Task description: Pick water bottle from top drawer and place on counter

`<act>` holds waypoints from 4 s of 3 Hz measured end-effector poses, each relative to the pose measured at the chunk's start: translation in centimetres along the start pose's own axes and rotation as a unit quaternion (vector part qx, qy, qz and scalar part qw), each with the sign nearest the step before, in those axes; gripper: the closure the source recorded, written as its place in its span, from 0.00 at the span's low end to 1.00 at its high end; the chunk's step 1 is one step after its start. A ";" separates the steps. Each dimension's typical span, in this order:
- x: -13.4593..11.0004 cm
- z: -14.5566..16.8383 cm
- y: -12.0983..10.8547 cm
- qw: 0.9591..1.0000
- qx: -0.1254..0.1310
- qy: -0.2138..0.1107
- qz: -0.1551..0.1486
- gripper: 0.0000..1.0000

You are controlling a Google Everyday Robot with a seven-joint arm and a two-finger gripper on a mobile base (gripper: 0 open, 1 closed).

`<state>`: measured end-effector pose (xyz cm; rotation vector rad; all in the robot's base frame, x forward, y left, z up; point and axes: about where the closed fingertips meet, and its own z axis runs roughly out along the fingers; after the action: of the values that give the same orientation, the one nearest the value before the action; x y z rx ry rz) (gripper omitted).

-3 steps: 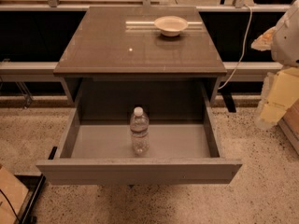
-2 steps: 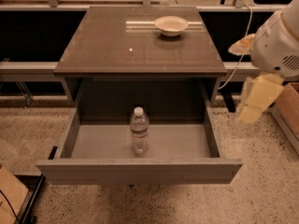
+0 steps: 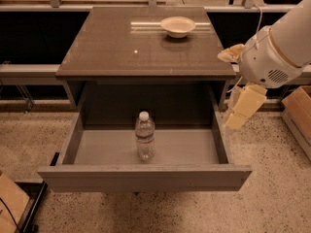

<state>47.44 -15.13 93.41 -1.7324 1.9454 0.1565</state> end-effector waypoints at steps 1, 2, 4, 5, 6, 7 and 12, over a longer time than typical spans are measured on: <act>0.1 3.3 0.2 1.000 -0.021 -0.013 0.009 0.00; -0.5 8.3 -0.1 0.998 -0.039 -0.048 0.009 0.00; -0.9 18.0 -2.3 0.989 -0.047 -0.133 0.042 0.00; -1.9 22.2 -2.4 0.981 -0.069 -0.175 0.057 0.00; -4.3 26.1 -0.5 0.964 -0.117 -0.225 0.075 0.00; -5.7 28.1 0.9 0.953 -0.146 -0.250 0.086 0.00; -8.2 13.4 -4.4 0.956 -0.076 -0.279 0.049 1.00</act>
Offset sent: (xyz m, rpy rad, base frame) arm 0.0612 0.0713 -0.1216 0.2090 0.0602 0.0728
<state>56.03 -2.98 86.72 -1.4692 1.6215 0.7616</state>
